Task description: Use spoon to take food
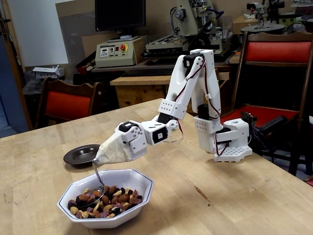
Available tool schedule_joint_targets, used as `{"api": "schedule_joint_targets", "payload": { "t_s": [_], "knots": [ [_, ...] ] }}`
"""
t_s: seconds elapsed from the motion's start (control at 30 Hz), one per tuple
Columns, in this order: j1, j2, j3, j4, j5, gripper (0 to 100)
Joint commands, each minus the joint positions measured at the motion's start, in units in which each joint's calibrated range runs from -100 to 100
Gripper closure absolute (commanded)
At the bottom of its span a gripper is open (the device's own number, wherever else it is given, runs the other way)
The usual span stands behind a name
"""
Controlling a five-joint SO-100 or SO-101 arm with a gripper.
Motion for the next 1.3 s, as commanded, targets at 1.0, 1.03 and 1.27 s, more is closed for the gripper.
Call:
{"api": "schedule_joint_targets", "payload": {
  "t_s": [1.0, 1.03, 1.27],
  "knots": [
    [-0.09, -1.49, 2.72, -10.03, -0.44, 96],
    [-0.09, -1.49, 2.72, -10.03, -0.44, 96],
    [-0.02, -1.49, 2.72, -10.11, -0.44, 96]
  ]
}}
